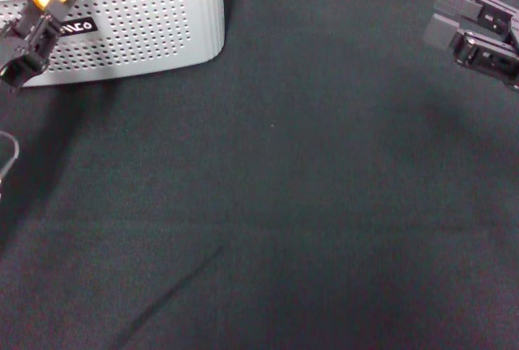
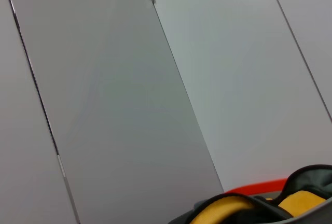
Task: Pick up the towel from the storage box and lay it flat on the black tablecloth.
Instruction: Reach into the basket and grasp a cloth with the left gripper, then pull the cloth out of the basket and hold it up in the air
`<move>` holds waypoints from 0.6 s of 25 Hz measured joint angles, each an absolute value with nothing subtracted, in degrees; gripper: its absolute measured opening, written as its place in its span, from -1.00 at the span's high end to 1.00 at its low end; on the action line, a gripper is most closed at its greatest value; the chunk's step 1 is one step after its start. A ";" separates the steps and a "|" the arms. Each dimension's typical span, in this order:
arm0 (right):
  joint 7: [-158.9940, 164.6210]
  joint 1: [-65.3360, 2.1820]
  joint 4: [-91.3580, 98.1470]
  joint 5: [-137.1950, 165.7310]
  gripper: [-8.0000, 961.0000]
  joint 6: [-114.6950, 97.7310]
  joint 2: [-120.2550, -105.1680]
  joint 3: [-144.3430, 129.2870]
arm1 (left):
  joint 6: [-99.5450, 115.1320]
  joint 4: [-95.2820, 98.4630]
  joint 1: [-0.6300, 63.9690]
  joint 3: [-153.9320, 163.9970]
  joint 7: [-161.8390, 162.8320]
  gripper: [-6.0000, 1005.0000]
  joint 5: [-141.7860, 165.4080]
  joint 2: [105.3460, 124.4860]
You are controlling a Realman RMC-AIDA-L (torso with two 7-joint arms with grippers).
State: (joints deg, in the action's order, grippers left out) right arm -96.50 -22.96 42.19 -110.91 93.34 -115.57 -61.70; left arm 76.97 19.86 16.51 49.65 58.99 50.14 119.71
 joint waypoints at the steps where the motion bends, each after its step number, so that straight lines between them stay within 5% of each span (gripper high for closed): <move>1: -96.50 -22.92 42.19 -110.91 -0.60 93.34 -115.57 -61.70 | 76.97 19.86 16.44 49.65 58.99 -0.16 50.13 119.71; 10: -96.24 -22.69 42.19 -110.91 -0.60 93.59 -115.63 -60.92 | 76.98 19.78 16.23 49.66 59.36 0.56 48.28 119.71; 15: -96.23 -22.67 42.19 -110.92 -0.60 93.60 -115.68 -60.90 | 76.98 19.71 16.59 49.66 60.88 0.75 47.82 119.71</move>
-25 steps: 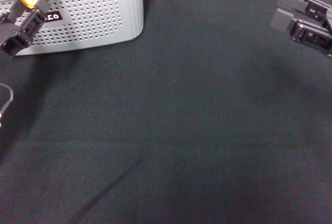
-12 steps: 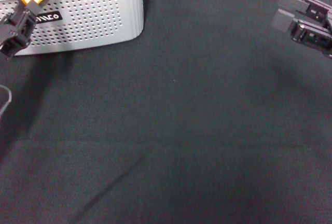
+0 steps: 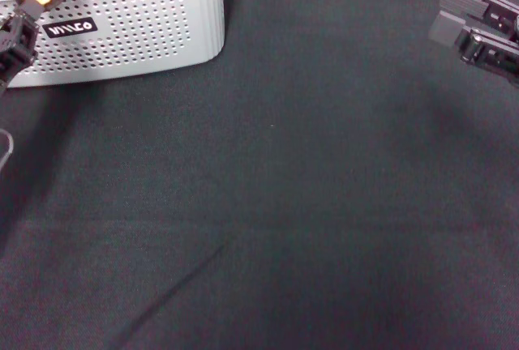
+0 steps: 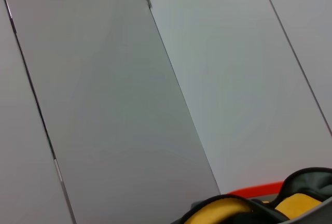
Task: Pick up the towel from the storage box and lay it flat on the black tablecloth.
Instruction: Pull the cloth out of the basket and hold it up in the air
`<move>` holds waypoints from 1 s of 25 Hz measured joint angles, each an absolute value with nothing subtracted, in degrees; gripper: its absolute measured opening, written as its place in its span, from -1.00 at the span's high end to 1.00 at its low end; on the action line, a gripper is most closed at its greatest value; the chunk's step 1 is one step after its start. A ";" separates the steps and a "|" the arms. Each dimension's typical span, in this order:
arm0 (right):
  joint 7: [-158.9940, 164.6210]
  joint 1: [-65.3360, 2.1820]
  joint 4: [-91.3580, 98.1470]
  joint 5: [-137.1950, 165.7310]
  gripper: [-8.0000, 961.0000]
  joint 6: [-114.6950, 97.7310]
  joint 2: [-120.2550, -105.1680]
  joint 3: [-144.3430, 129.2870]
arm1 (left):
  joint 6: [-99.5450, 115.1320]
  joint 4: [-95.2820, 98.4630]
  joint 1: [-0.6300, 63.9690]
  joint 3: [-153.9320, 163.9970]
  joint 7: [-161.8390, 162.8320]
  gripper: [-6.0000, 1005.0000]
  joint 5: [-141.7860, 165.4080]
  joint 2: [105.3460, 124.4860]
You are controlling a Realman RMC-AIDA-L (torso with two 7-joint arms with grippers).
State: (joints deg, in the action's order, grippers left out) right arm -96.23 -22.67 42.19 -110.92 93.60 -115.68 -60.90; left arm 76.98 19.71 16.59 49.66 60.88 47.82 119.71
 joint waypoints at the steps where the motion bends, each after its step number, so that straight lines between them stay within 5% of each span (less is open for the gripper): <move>1: -96.23 -22.67 42.19 -110.93 -0.60 93.61 -115.67 -60.90 | 76.99 19.70 16.63 49.66 61.28 0.79 47.80 119.71; 5: -96.27 -22.67 42.19 -110.95 -0.60 93.61 -115.66 -60.90 | 77.15 19.68 16.70 49.68 62.64 0.94 47.76 119.82; 25: -96.26 -22.93 41.86 -111.01 -0.60 93.68 -115.72 -60.90 | 103.26 28.17 13.86 50.27 84.75 0.95 46.54 118.17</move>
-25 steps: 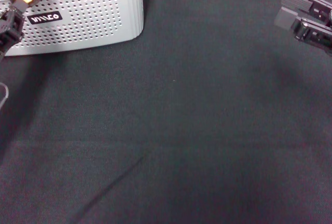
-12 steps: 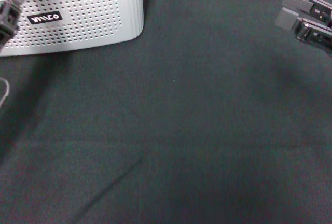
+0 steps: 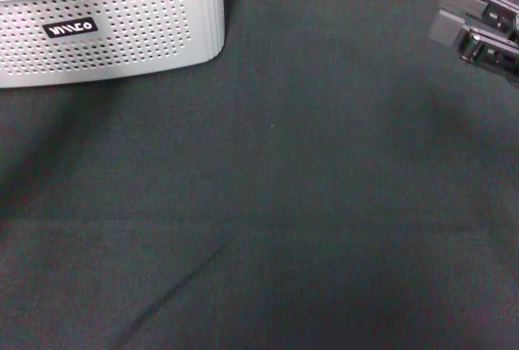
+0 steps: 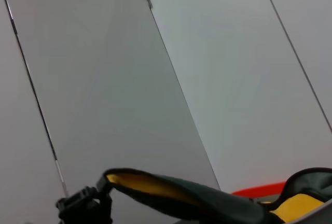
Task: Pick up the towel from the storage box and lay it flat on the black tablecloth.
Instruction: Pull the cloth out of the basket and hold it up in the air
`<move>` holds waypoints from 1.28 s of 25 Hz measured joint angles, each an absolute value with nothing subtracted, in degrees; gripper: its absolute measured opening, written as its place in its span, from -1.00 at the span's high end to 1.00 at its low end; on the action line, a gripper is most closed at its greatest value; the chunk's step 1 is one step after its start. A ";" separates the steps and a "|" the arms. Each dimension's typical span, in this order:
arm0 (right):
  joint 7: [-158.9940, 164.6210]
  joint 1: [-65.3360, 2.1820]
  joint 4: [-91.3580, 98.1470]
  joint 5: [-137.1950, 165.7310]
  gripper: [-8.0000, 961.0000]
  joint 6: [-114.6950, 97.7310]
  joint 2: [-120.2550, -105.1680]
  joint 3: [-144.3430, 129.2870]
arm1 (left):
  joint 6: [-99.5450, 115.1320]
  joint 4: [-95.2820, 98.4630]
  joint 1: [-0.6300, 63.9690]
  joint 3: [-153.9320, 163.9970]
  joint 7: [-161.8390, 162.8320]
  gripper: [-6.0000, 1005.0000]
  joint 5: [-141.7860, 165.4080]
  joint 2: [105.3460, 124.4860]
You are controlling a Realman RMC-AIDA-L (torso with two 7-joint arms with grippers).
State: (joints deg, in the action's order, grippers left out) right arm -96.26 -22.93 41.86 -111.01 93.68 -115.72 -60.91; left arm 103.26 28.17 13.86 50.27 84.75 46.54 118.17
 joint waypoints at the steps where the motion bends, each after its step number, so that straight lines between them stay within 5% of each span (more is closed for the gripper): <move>1: -96.27 -23.07 41.71 -111.00 -0.60 93.70 -115.72 -60.91 | 104.43 29.17 13.96 50.27 86.50 0.95 47.05 118.03; 32: -97.82 -30.09 44.39 -113.94 -0.60 96.17 -116.09 -76.00 | 112.49 45.28 14.14 51.34 103.91 0.95 47.69 119.54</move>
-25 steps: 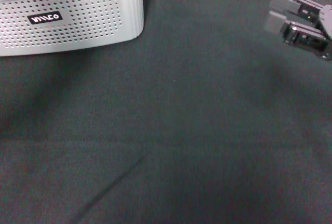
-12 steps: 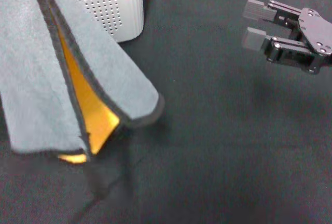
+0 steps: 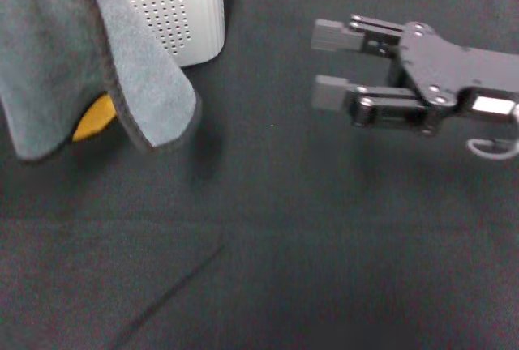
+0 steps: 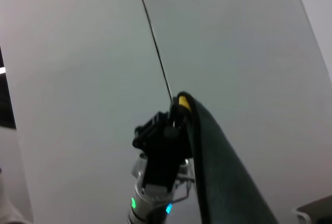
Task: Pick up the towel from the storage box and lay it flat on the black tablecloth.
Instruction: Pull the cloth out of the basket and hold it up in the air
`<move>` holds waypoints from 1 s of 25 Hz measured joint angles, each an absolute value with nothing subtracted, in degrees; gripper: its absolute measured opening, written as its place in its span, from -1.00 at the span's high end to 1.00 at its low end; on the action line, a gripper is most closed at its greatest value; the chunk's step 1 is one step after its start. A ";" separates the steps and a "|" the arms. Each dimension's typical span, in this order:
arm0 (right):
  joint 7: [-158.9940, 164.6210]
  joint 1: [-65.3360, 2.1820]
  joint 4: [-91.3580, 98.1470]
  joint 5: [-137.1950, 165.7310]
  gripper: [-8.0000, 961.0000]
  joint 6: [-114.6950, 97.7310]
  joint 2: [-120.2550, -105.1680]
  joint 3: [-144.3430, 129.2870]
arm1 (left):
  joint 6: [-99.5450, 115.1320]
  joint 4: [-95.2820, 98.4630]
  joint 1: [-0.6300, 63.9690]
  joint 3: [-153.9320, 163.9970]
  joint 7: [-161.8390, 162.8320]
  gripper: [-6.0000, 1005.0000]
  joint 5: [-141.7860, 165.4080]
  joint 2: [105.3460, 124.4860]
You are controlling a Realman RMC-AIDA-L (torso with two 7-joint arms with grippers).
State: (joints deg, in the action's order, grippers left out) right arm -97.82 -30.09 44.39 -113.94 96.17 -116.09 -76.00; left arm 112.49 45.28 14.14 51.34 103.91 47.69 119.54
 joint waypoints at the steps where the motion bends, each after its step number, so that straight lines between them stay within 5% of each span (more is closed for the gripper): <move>1: -98.23 -30.72 44.39 -113.76 -0.60 95.17 -116.10 -76.45 | 112.49 45.28 14.27 51.78 103.92 0.95 47.63 119.56; 25: -99.06 -35.03 48.98 -116.98 -0.60 84.62 -116.18 -93.47 | 112.05 40.05 19.50 52.42 101.92 0.95 45.89 119.79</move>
State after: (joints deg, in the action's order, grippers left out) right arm -99.06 -35.03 48.98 -116.98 84.62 -116.18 -93.47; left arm 112.05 40.05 19.50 52.42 101.92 45.89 119.79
